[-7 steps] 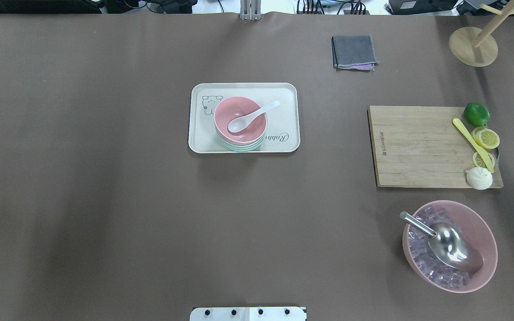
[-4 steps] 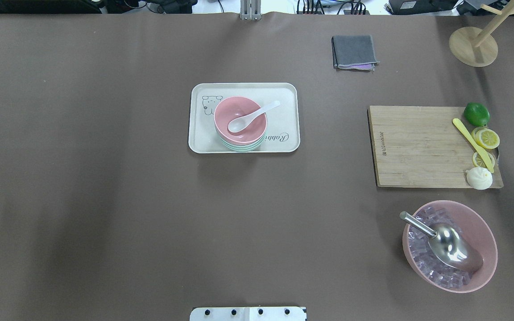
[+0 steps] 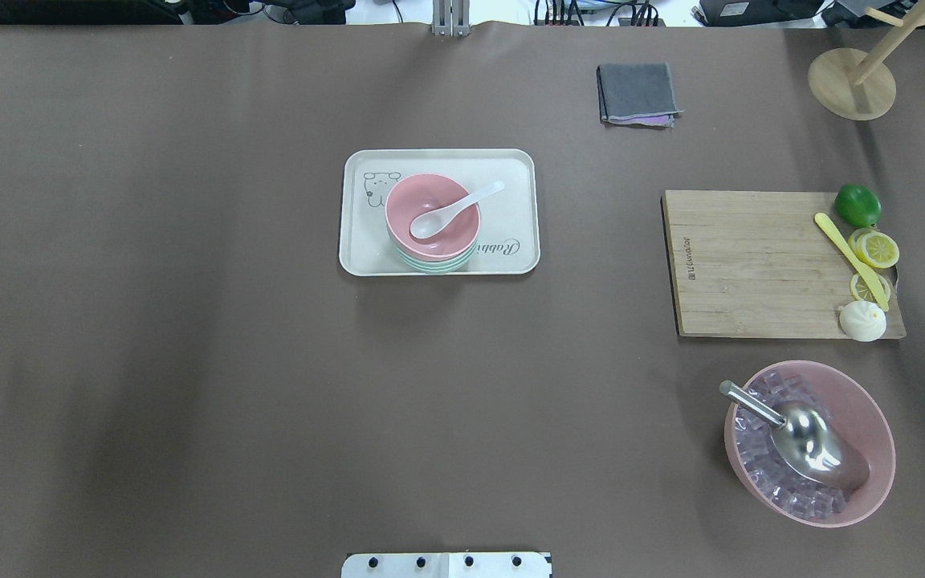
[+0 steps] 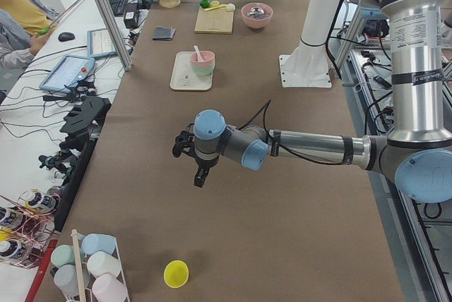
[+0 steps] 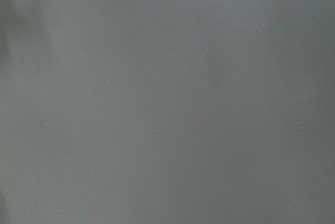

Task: Stack pink bowl on green and place spoon

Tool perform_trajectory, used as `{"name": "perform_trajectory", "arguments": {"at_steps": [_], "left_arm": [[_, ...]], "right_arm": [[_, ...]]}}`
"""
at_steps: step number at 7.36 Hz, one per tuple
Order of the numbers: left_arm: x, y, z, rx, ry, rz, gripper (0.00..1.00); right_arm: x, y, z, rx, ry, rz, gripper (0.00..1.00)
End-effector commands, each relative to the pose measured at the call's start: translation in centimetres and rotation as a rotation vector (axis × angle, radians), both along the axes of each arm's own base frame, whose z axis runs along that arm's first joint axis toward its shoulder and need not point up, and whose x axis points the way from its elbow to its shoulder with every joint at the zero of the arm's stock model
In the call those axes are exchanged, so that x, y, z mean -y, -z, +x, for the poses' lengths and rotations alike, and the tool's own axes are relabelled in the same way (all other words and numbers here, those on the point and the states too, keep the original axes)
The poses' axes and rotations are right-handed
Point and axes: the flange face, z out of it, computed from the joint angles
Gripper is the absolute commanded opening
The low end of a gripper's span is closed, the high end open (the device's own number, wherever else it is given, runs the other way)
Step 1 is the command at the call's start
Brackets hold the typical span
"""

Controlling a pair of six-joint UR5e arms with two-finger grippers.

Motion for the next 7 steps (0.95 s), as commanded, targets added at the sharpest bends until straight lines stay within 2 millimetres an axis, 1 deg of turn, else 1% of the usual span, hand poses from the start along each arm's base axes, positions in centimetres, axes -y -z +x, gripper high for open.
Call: {"name": "perform_trajectory", "arguments": {"at_steps": [1, 3, 4, 5, 6, 7], "left_arm": [[0.3, -0.1, -0.3, 0.034, 0.028, -0.001, 0.98], [0.6, -0.1, -0.2, 0.035, 0.032, -0.003, 0.98], [1.6, -0.9, -0.1, 0.056, 0.039, -0.011, 0.98], [1.8, -0.6, 0.0, 0.051, 0.041, -0.009, 0.98], [2.5, 0.2, 0.1, 0.046, 0.048, 0.002, 0.98], [3.3, 0.4, 0.5, 0.044, 0.085, -0.032, 0.99]], "right_arm": [[0.1, 0.1, 0.0, -0.004, -0.001, 0.003, 1.0], [-0.2, -0.4, 0.1, -0.011, -0.003, -0.005, 1.0], [-0.5, -0.9, -0.1, -0.013, 0.001, -0.015, 1.0], [-0.6, -0.8, 0.0, -0.004, 0.003, -0.014, 1.0], [-0.8, -1.1, 0.0, -0.009, 0.001, -0.018, 1.0], [-0.8, -1.4, -0.1, -0.01, -0.002, -0.026, 1.0]]}}
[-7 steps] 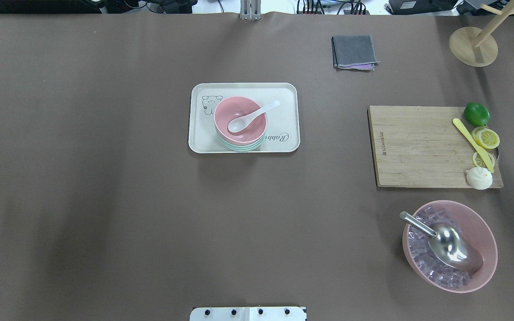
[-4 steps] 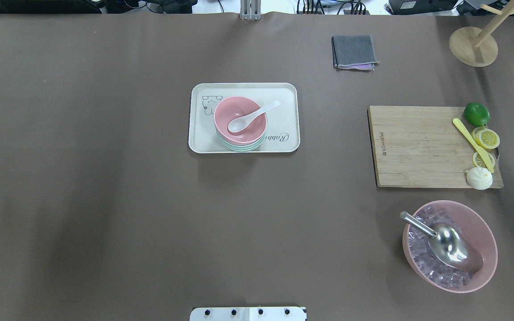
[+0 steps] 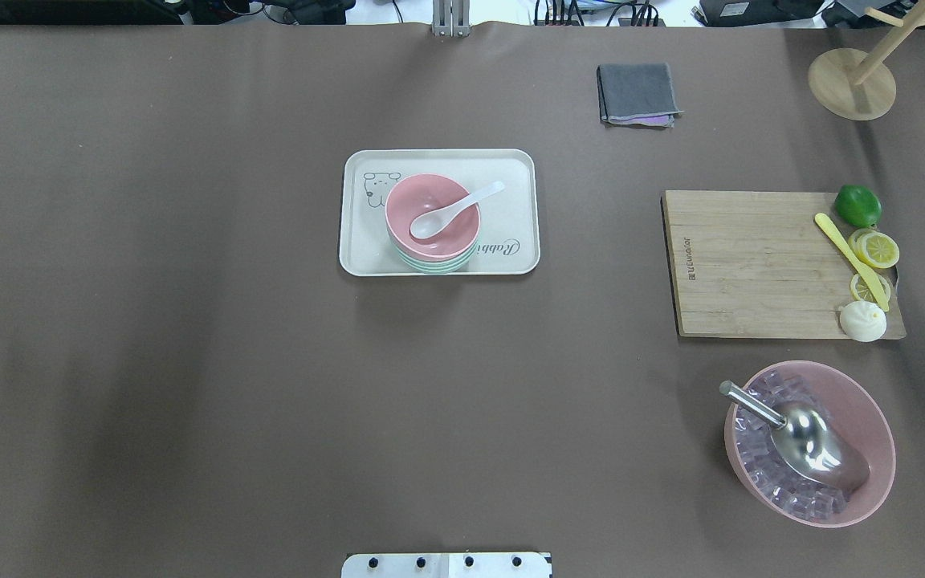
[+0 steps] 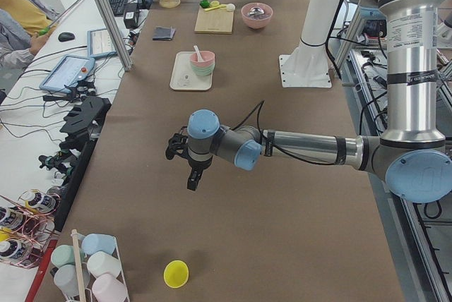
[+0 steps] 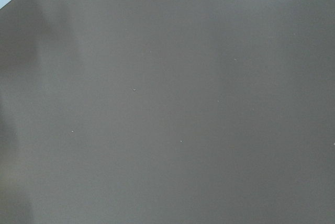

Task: Stack pink bowl on green and place spoon

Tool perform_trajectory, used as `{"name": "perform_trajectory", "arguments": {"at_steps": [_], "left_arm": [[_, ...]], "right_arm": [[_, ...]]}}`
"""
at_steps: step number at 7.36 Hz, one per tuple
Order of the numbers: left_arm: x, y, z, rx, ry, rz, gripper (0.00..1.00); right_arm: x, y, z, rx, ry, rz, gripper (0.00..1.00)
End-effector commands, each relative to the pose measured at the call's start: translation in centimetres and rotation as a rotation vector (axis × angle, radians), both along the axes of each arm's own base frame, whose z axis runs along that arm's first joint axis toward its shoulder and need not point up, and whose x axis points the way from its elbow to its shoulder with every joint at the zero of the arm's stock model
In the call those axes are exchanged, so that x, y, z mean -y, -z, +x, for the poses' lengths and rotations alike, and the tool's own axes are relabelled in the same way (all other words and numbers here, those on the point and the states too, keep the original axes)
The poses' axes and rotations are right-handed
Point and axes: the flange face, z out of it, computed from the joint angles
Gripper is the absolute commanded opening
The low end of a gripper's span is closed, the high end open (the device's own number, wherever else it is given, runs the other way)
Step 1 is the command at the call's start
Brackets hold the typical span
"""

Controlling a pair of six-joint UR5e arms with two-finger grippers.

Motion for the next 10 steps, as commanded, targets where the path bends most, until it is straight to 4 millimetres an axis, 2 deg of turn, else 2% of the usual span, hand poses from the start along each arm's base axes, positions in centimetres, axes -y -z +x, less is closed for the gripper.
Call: {"name": "perform_trajectory", "arguments": {"at_steps": [1, 2, 3, 4, 5, 6, 7, 10], "left_arm": [[0.7, 0.7, 0.1, -0.012, 0.036, -0.022, 0.99], [0.7, -0.2, 0.3, -0.007, 0.034, -0.043, 0.98], [0.7, 0.5, 0.3, -0.012, 0.032, -0.028, 0.98], [0.8, 0.2, 0.4, -0.009, 0.033, -0.035, 0.99], [1.4, 0.6, 0.5, -0.017, 0.042, -0.036, 0.99], [1.0, 1.1, 0.5, -0.028, 0.042, -0.035, 0.98], [1.4, 0.5, 0.6, -0.025, 0.042, -0.044, 0.99], [1.1, -0.3, 0.5, -0.022, 0.042, -0.061, 0.99]], "right_arm": [[-0.1, -0.4, 0.0, -0.005, -0.001, -0.003, 1.0], [0.1, -0.3, -0.2, -0.004, 0.003, -0.005, 1.0], [0.2, -0.3, -0.5, -0.003, 0.002, -0.012, 1.0], [0.5, -0.2, -1.7, -0.007, 0.025, -0.016, 1.0], [0.8, 0.1, -2.1, -0.013, 0.034, -0.009, 1.0], [1.1, -0.3, -3.1, -0.026, 0.043, -0.017, 1.0], [2.0, 0.1, -3.6, -0.036, 0.044, -0.016, 1.0], [2.3, 0.3, -3.8, -0.033, 0.043, -0.022, 1.0]]}}
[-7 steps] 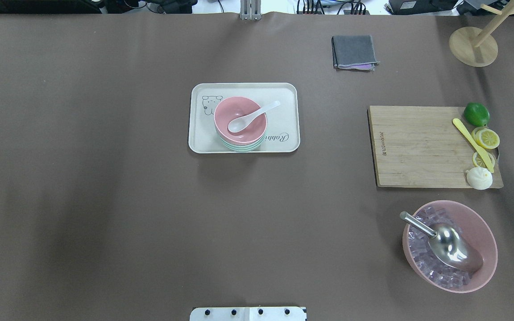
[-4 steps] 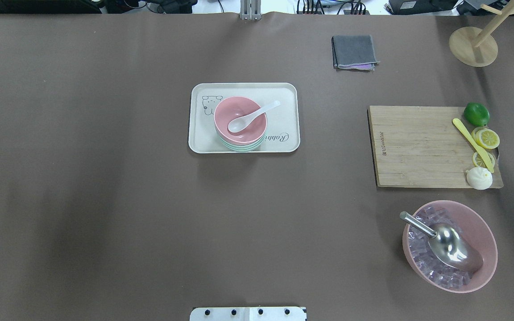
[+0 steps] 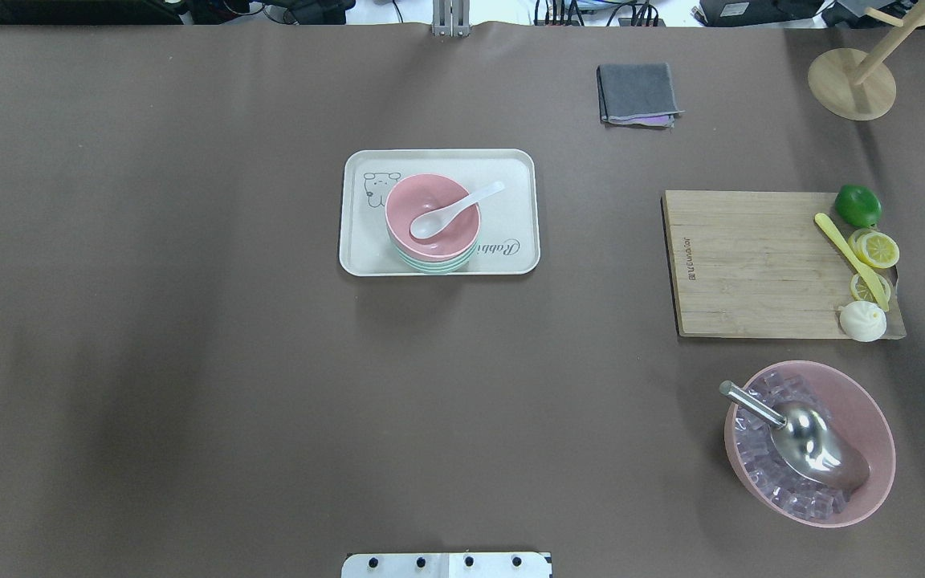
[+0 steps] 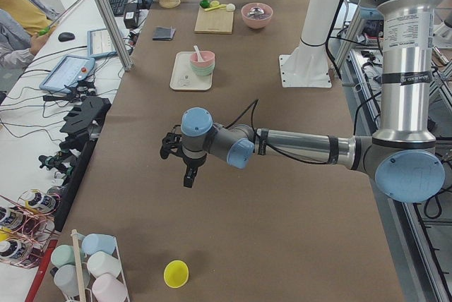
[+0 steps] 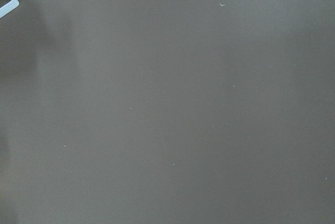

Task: Stack pink bowl on green and place spoon

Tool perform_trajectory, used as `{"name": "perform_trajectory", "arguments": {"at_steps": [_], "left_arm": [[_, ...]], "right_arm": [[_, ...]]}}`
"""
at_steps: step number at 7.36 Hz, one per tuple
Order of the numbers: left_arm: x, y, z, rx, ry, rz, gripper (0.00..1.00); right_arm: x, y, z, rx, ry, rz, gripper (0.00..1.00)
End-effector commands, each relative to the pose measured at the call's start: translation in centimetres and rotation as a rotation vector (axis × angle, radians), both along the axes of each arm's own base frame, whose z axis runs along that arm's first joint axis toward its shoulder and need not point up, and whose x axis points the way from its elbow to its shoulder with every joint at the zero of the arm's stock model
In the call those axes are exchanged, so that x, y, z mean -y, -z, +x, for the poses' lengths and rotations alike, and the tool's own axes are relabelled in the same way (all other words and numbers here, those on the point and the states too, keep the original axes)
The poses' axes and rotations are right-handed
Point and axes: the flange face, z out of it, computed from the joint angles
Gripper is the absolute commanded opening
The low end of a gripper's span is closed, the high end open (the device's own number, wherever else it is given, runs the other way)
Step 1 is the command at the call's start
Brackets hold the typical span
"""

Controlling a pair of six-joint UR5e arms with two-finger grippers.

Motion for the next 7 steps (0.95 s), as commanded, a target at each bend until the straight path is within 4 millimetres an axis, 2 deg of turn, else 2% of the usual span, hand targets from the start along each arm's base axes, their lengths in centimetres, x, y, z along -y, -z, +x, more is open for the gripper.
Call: {"name": "perform_trajectory", "arguments": {"at_steps": [1, 7], "left_arm": [[-0.11, -1.0, 0.01, 0.0, -0.003, -0.018, 0.99], [0.15, -0.14, 0.23, -0.004, -0.011, 0.003, 0.99]], "right_arm": [[0.08, 0.06, -0.06, 0.001, -0.001, -0.001, 1.0], [0.0, 0.07, -0.14, 0.003, 0.002, -0.001, 1.0]]}}
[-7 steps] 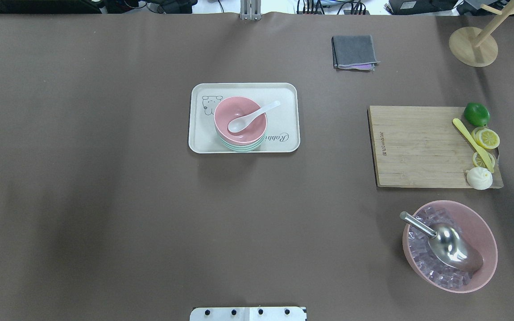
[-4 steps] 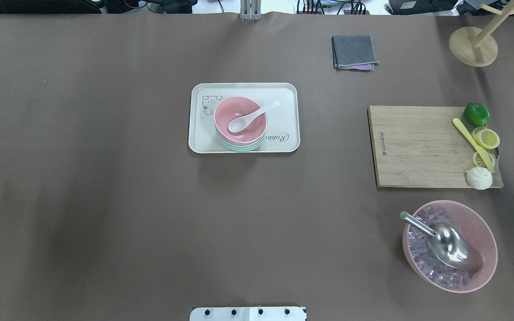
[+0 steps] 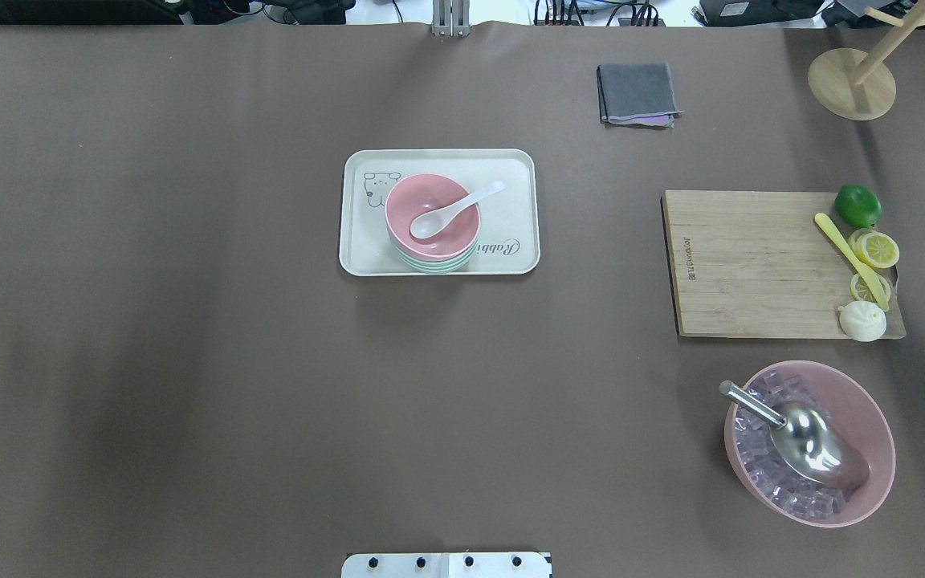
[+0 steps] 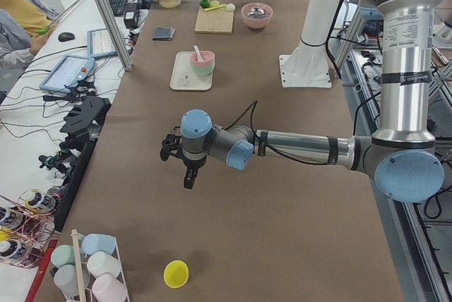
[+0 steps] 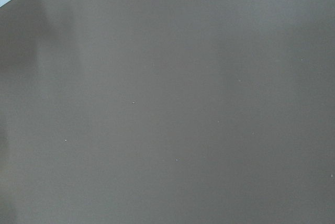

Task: Stack pink bowl on green and place spoon

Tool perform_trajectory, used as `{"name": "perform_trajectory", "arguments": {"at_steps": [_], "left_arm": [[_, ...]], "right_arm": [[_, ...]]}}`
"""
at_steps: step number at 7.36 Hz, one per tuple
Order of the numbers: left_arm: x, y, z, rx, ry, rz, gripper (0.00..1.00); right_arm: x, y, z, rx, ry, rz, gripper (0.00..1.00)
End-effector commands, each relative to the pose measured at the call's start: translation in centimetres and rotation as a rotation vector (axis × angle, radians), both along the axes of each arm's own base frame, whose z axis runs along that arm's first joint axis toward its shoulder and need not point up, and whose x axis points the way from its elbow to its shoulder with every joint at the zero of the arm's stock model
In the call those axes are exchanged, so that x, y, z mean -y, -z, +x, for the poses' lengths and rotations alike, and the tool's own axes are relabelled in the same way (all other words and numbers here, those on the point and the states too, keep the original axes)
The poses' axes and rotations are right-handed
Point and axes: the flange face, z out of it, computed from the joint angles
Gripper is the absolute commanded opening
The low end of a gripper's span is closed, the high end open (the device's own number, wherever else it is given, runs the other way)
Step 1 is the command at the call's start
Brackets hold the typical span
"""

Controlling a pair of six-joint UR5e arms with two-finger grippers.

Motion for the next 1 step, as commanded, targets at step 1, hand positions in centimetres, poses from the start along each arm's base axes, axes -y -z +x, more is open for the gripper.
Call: {"name": "perform_trajectory", "arguments": {"at_steps": [1], "left_arm": [[0.02, -0.03, 0.05, 0.0, 0.001, -0.004, 0.99]], "right_arm": [[-0.07, 0.05, 0.0, 0.002, 0.0, -0.001, 1.0]]}}
